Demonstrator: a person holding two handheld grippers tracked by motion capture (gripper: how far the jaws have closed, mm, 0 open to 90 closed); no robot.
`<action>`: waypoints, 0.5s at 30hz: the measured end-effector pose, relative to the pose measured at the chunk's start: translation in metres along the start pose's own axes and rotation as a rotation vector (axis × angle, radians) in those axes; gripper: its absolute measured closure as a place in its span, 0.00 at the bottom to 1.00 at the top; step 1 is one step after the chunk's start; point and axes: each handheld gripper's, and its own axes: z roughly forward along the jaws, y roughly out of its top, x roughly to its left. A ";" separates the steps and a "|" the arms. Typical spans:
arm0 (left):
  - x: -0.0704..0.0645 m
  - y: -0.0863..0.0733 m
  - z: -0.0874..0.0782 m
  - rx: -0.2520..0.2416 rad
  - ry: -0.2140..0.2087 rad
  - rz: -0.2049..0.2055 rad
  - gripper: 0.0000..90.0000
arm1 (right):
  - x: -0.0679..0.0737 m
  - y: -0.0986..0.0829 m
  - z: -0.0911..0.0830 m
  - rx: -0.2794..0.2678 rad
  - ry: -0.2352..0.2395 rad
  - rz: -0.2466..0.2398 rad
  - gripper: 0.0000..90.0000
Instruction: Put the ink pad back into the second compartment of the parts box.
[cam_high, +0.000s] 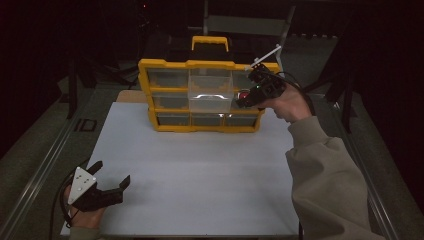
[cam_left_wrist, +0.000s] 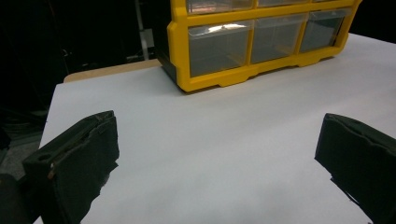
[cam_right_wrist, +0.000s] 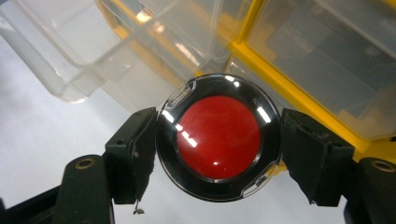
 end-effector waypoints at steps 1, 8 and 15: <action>0.000 0.000 0.000 0.002 0.000 0.000 0.00 | -0.001 0.002 -0.003 0.000 -0.003 0.004 0.33; 0.000 0.000 0.001 0.003 -0.001 0.000 0.00 | -0.004 0.010 -0.012 -0.006 -0.003 0.021 0.33; -0.001 0.000 0.002 0.005 -0.004 0.001 0.00 | -0.004 0.015 -0.018 -0.016 0.001 0.015 0.33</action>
